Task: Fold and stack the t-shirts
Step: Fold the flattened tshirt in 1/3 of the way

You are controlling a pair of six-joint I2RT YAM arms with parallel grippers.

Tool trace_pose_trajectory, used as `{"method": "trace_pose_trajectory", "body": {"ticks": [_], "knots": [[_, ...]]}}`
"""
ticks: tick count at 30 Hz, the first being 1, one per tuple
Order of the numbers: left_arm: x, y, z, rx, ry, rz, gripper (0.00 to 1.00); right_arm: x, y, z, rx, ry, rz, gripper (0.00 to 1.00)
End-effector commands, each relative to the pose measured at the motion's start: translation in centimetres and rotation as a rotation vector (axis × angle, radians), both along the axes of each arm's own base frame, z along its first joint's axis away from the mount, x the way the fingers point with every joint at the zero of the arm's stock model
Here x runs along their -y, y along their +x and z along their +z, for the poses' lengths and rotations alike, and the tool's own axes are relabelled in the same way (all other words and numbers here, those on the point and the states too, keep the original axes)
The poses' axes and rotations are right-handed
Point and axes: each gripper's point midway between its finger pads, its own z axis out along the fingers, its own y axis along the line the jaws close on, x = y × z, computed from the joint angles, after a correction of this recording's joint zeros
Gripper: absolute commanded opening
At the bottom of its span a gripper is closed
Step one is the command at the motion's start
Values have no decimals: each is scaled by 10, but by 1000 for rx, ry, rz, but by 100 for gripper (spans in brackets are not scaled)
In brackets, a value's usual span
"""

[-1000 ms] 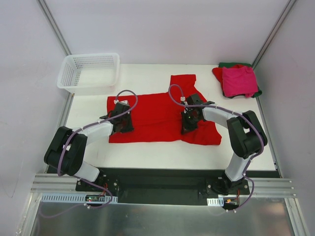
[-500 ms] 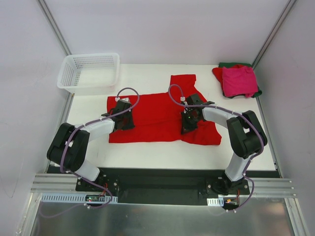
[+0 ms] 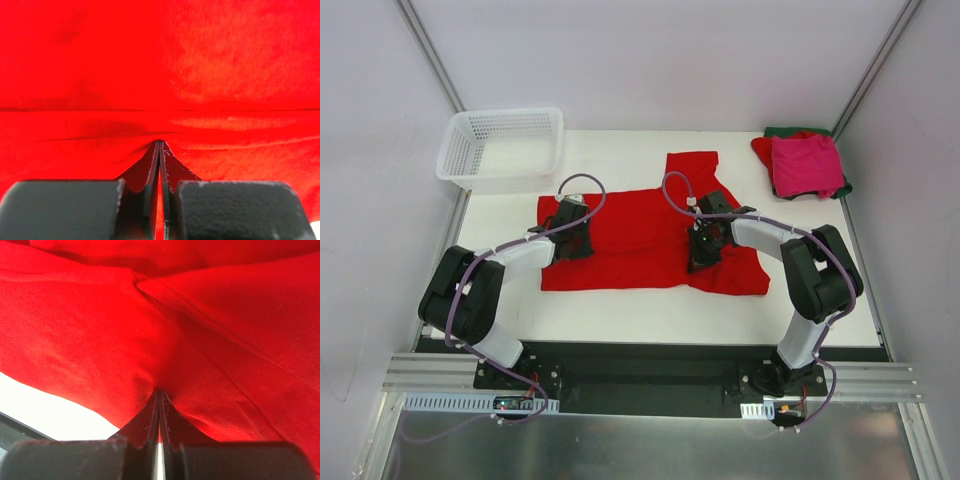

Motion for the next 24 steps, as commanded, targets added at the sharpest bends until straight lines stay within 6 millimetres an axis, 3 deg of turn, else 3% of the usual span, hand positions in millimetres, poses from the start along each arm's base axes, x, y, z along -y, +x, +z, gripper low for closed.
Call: {"method": "trace_pose_trajectory", "body": {"ticks": [1, 24], "knots": [[1, 19, 13, 67, 38, -3, 0, 6, -11, -13, -34, -42, 3, 1], [-15, 49, 22, 122, 138, 27, 0, 11, -16, -13, -37, -60, 4, 1]]}}
